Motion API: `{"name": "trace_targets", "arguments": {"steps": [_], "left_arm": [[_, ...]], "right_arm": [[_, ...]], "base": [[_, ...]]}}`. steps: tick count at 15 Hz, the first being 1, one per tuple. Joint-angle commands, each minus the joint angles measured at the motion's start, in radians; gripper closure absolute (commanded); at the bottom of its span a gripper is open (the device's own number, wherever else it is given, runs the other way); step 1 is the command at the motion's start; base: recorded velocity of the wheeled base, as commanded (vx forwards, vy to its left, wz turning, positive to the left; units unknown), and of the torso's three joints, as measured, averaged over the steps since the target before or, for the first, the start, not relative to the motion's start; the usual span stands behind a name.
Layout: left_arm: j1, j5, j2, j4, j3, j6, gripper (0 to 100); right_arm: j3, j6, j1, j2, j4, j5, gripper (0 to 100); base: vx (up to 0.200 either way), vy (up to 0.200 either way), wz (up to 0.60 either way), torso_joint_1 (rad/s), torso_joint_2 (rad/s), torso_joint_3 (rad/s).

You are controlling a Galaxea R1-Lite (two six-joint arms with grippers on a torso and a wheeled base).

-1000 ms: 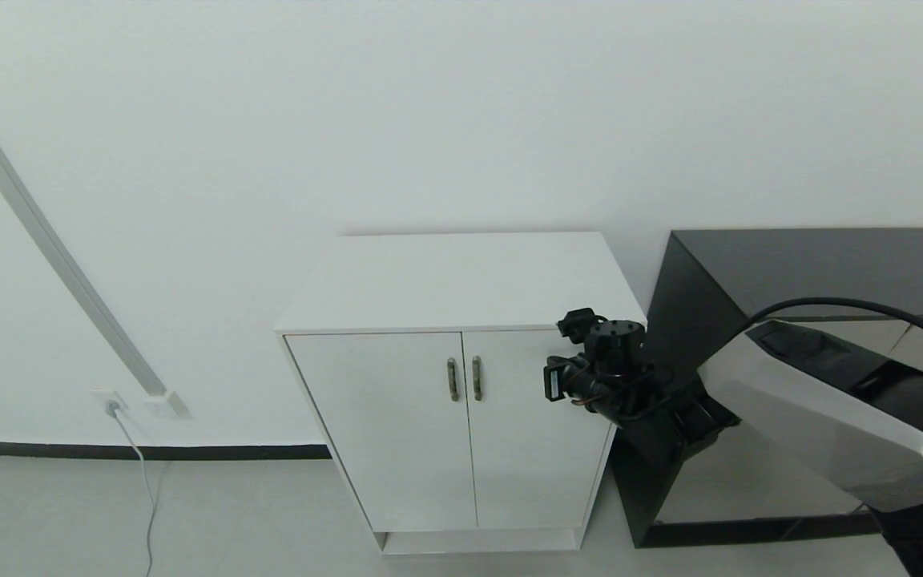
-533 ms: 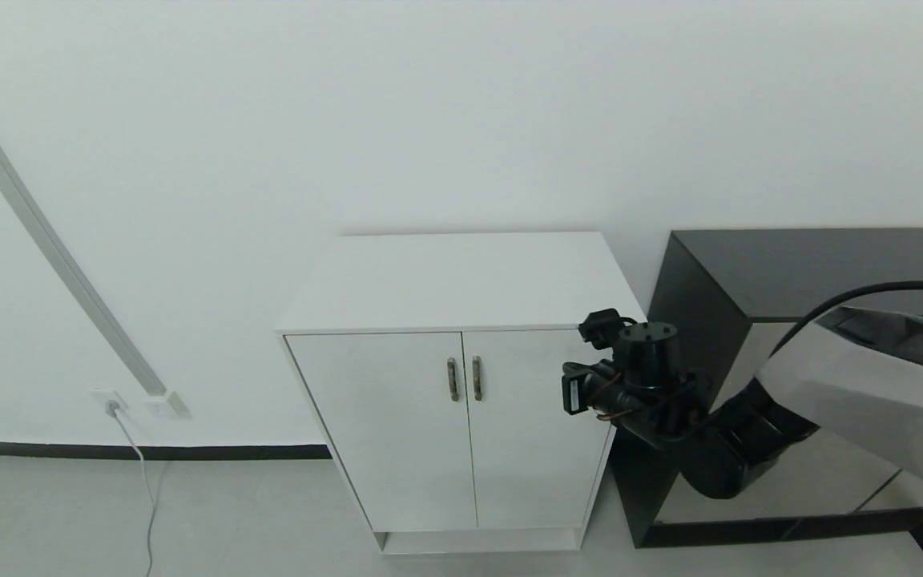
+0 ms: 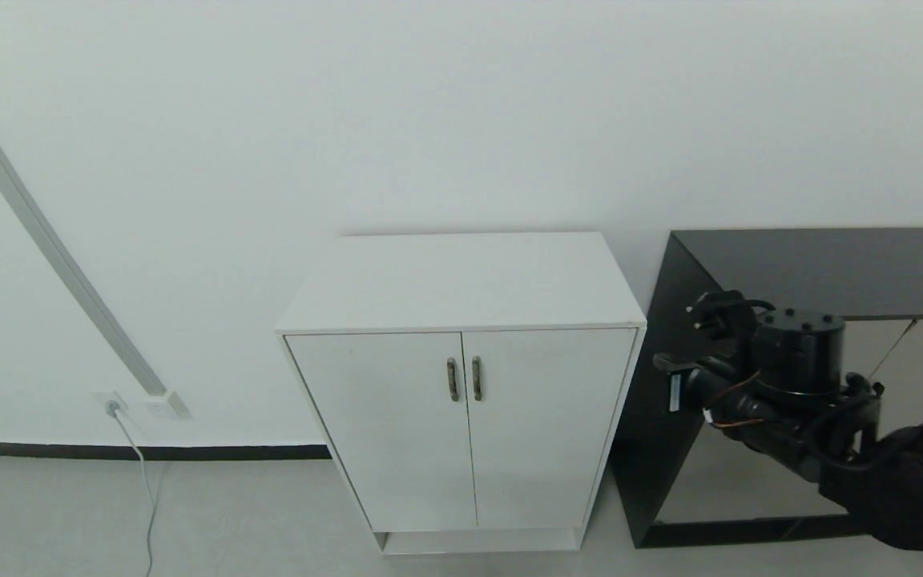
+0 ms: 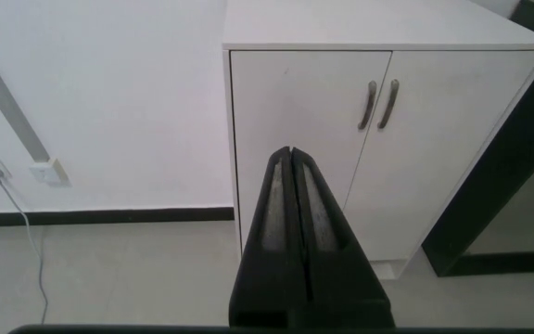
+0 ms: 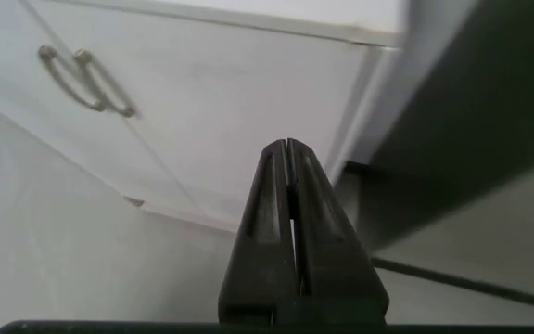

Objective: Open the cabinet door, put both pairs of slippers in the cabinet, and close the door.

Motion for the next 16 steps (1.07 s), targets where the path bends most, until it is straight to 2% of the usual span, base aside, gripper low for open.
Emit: {"name": "trace_targets", "arguments": {"steps": [1, 4, 6, 11, 12, 13, 16], "left_arm": [[0.0, 0.0, 0.001, -0.001, 0.0, 0.0, 100], [0.0, 0.0, 0.001, -0.001, 0.0, 0.0, 100], [0.0, 0.0, 0.001, -0.001, 0.0, 0.0, 100], [0.0, 0.002, 0.001, -0.001, 0.0, 0.0, 100], [0.0, 0.002, 0.001, -0.001, 0.0, 0.0, 100], [0.0, 0.0, 0.001, -0.001, 0.0, 0.0, 100], [0.0, 0.002, 0.001, 0.001, 0.0, 0.0, 100]], "right_arm": [[0.117, -0.022, -0.072, -0.198, 0.01, -0.013, 100], [0.18, -0.045, -0.164, -0.32, 0.033, -0.014, 100], [0.233, -0.056, -0.246, -0.462, 0.111, -0.013, 100], [0.274, -0.056, -0.331, -0.83, 0.449, -0.001, 100], [0.274, -0.056, -0.333, -0.87, 0.488, -0.002, 100], [0.269, -0.056, -0.333, -0.978, 0.597, -0.001, 100], [0.269, -0.056, -0.333, -1.163, 0.801, 0.001, 100]], "base": [[0.0, 0.0, 0.0, 0.0, 0.0, 0.0], [0.0, 0.0, 0.0, 0.0, 0.0, 0.0], [0.0, 0.0, 0.0, 0.0, 0.0, 0.0], [0.0, 0.0, 0.0, 0.0, 0.0, 0.0], [0.0, 0.0, 0.0, 0.0, 0.0, 0.0], [0.0, 0.0, 0.0, 0.0, 0.0, 0.0], [0.0, 0.0, 0.0, 0.0, 0.0, 0.0]]}}
